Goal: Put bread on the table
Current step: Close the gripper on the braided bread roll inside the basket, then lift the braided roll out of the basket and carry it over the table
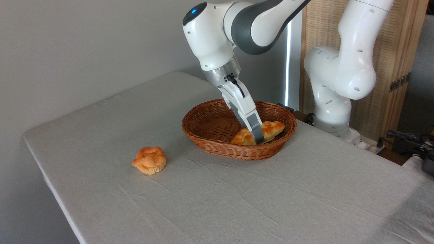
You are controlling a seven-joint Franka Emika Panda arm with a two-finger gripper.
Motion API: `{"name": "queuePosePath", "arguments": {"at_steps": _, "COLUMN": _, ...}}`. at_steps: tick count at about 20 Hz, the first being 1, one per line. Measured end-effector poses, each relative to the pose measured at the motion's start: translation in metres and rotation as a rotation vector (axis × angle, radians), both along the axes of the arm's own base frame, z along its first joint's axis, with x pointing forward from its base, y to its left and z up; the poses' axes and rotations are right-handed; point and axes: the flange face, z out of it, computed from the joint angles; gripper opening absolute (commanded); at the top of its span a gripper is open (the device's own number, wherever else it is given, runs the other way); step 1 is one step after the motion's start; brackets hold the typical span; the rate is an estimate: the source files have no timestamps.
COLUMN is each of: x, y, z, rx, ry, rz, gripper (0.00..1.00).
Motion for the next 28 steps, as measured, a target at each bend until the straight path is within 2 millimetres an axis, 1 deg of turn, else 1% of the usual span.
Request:
{"name": "queuePosePath", "arguments": {"at_steps": 3, "x": -0.002, "y": 0.0, "z": -0.004, "rx": 0.001, "ry": 0.006, "rz": -0.001, "gripper": 1.0}}
{"name": "queuePosePath", "arguments": {"at_steps": 4, "x": -0.002, "y": 0.0, "z": -0.006, "rx": 0.001, "ry": 0.006, "rz": -0.001, "gripper": 0.96}}
{"name": "queuePosePath", "arguments": {"at_steps": 6, "x": -0.004, "y": 0.001, "z": -0.01, "rx": 0.0, "ry": 0.005, "rz": -0.003, "gripper": 0.67}}
{"name": "queuePosePath", "arguments": {"at_steps": 7, "x": -0.004, "y": 0.001, "z": -0.012, "rx": 0.0, "ry": 0.005, "rz": -0.003, "gripper": 0.59}}
{"name": "queuePosePath", "arguments": {"at_steps": 8, "x": -0.004, "y": 0.001, "z": -0.012, "rx": 0.0, "ry": 0.005, "rz": -0.003, "gripper": 0.48}}
{"name": "queuePosePath", "arguments": {"at_steps": 10, "x": -0.004, "y": 0.001, "z": -0.013, "rx": 0.0, "ry": 0.006, "rz": -0.003, "gripper": 0.38}}
{"name": "queuePosePath", "arguments": {"at_steps": 11, "x": -0.004, "y": 0.001, "z": -0.013, "rx": 0.0, "ry": 0.006, "rz": -0.003, "gripper": 0.35}}
{"name": "queuePosePath", "arguments": {"at_steps": 28, "x": -0.005, "y": 0.0, "z": -0.01, "rx": -0.002, "ry": -0.003, "rz": -0.007, "gripper": 0.34}}
